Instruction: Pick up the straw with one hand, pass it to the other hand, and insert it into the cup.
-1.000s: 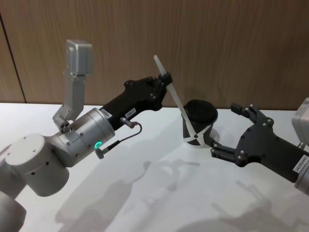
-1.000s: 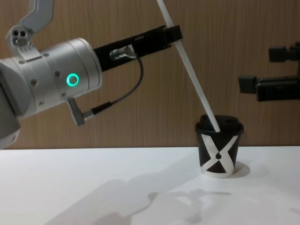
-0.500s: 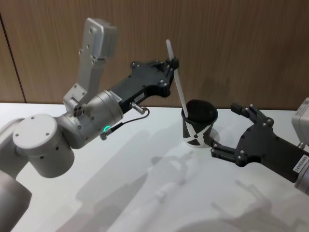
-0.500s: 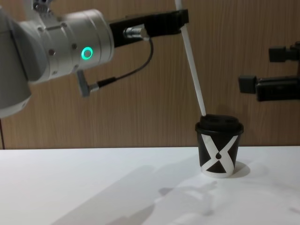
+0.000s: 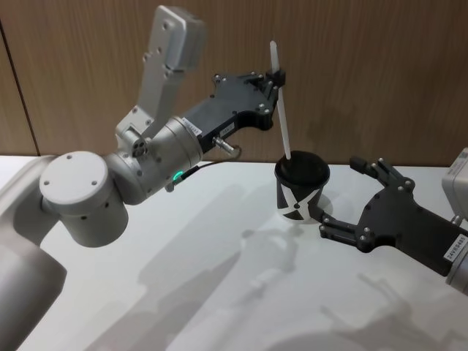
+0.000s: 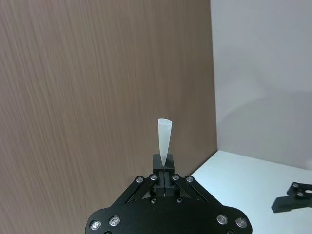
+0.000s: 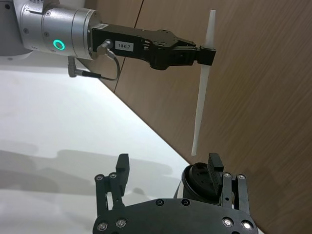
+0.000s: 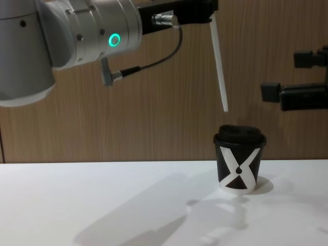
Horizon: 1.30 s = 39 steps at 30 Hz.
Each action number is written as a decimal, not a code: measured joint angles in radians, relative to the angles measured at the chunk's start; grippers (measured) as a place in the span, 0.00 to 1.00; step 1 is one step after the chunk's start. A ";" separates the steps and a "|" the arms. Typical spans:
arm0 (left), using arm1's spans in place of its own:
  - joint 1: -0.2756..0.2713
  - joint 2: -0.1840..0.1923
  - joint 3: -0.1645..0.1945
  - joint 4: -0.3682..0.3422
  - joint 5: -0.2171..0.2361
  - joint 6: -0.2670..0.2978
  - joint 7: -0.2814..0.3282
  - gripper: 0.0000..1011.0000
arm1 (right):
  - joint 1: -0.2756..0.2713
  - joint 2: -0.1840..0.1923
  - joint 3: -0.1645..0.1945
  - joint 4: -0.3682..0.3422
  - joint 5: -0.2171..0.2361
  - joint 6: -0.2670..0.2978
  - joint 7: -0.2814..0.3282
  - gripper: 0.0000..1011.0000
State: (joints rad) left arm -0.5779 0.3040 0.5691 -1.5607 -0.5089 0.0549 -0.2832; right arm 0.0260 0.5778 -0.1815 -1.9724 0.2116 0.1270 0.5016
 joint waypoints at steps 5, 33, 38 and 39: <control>-0.018 -0.012 0.005 0.021 0.014 0.000 -0.003 0.00 | 0.000 0.000 0.000 0.000 0.000 0.000 0.000 0.99; -0.105 -0.099 0.035 0.180 0.057 -0.015 -0.065 0.00 | 0.000 0.000 0.000 0.000 0.000 0.000 0.000 0.99; -0.116 -0.114 0.036 0.214 0.059 -0.020 -0.077 0.00 | 0.000 0.000 0.000 0.000 0.000 0.000 0.000 0.99; -0.118 -0.117 0.035 0.218 0.059 -0.020 -0.078 0.00 | 0.000 0.000 0.000 0.000 0.000 0.000 0.000 0.99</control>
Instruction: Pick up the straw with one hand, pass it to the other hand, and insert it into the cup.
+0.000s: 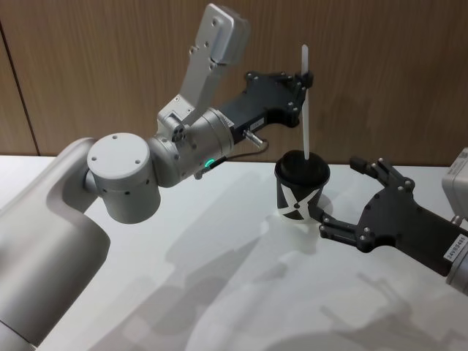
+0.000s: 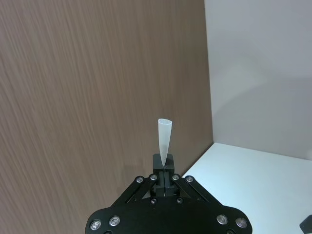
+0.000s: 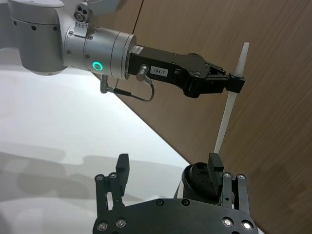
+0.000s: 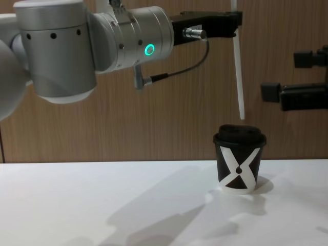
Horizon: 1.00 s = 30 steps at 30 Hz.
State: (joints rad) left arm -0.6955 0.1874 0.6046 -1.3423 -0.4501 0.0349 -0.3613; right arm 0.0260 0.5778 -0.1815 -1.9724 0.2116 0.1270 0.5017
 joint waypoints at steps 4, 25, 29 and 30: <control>-0.008 -0.012 0.000 0.025 0.000 -0.001 -0.009 0.00 | 0.000 0.000 0.000 0.000 0.000 0.000 0.000 0.99; -0.029 -0.053 -0.009 0.102 -0.002 -0.007 -0.049 0.00 | 0.000 0.000 0.000 0.000 0.000 0.000 0.000 0.99; -0.032 -0.060 -0.011 0.114 -0.001 -0.009 -0.051 0.00 | 0.000 0.000 0.000 0.000 0.000 0.000 0.000 0.99; -0.033 -0.063 -0.012 0.119 -0.001 -0.010 -0.052 0.00 | 0.000 0.000 0.000 0.000 0.000 0.000 0.000 0.99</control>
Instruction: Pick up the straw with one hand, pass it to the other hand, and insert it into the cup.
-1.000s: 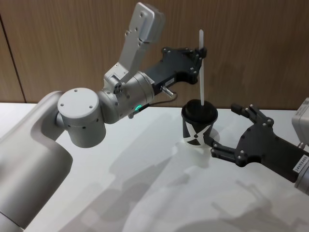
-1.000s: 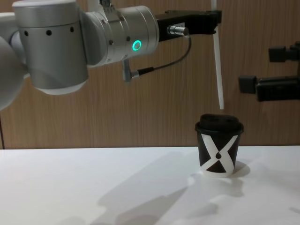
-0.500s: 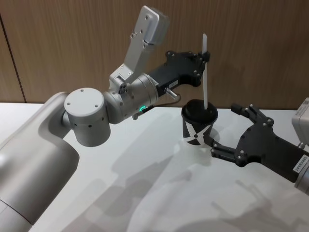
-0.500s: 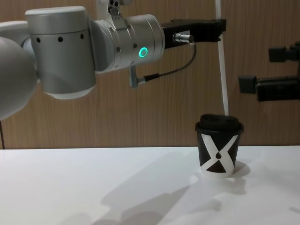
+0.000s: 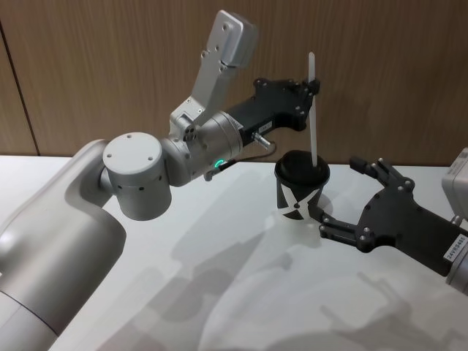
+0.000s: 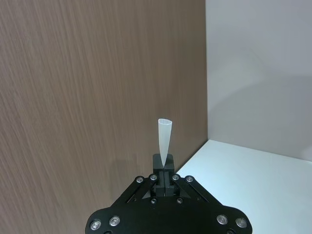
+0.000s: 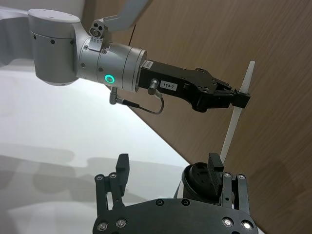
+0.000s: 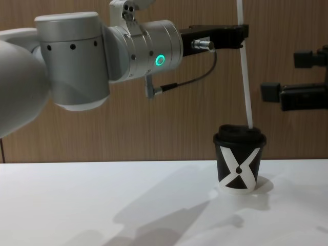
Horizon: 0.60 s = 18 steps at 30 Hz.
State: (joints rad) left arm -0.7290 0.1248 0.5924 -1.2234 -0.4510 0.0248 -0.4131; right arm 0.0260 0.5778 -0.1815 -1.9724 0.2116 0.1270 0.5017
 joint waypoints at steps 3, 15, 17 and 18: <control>-0.002 -0.005 -0.001 0.010 0.002 -0.002 -0.001 0.00 | 0.000 0.000 0.000 0.000 0.000 0.000 0.000 0.99; -0.008 -0.022 -0.004 0.038 0.014 -0.004 -0.007 0.00 | 0.000 0.000 0.000 0.000 0.000 0.000 0.000 0.99; -0.008 -0.024 -0.005 0.042 0.016 -0.003 -0.008 0.00 | 0.000 0.000 0.000 0.000 0.000 0.000 0.000 0.99; -0.009 -0.025 -0.005 0.043 0.016 -0.003 -0.008 0.00 | 0.000 0.000 0.000 0.000 0.000 0.000 0.000 0.99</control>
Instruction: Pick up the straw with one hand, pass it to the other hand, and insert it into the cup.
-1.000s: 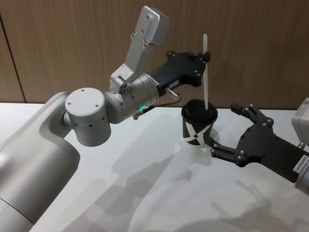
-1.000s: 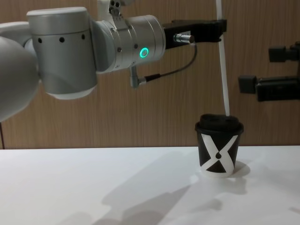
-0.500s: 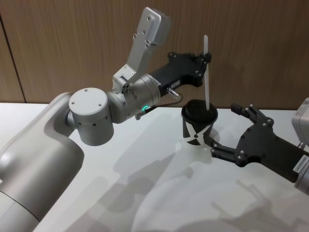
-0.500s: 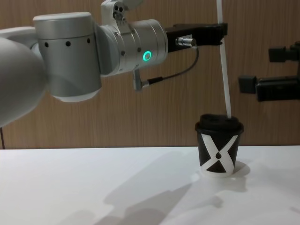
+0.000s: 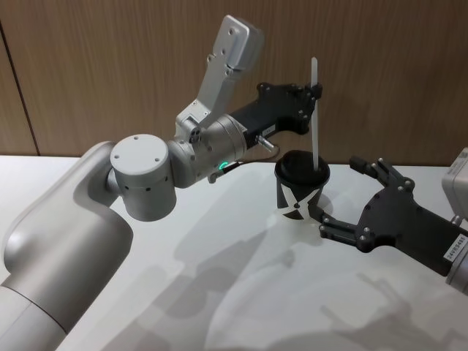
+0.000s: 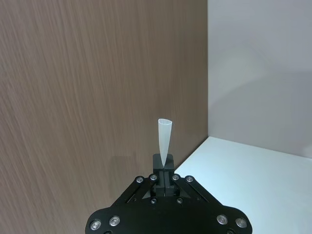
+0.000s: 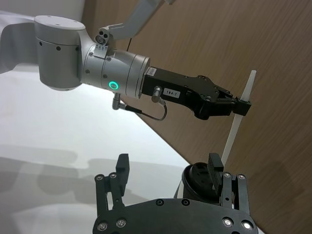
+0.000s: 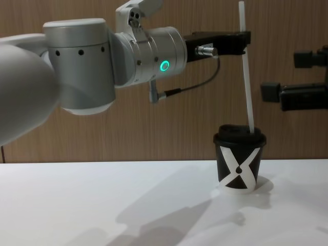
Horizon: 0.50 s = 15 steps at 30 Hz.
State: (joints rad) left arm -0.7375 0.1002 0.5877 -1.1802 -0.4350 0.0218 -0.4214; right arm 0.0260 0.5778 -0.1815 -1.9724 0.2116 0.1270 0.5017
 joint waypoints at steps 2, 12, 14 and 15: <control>-0.001 -0.003 -0.001 0.005 0.002 0.001 -0.002 0.00 | 0.000 0.000 0.000 0.000 0.000 0.000 0.000 0.99; -0.003 -0.014 -0.005 0.027 0.003 0.012 -0.014 0.00 | 0.000 0.000 0.000 0.000 0.000 0.000 0.000 0.99; -0.004 -0.016 -0.006 0.031 0.003 0.014 -0.016 0.00 | 0.000 0.000 0.000 0.000 0.000 0.000 0.000 0.99; -0.004 -0.017 -0.006 0.033 0.003 0.014 -0.017 0.00 | 0.000 0.000 0.000 0.000 0.000 0.000 0.000 0.99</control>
State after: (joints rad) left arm -0.7415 0.0832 0.5814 -1.1474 -0.4320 0.0358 -0.4379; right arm 0.0260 0.5778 -0.1816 -1.9724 0.2116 0.1270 0.5017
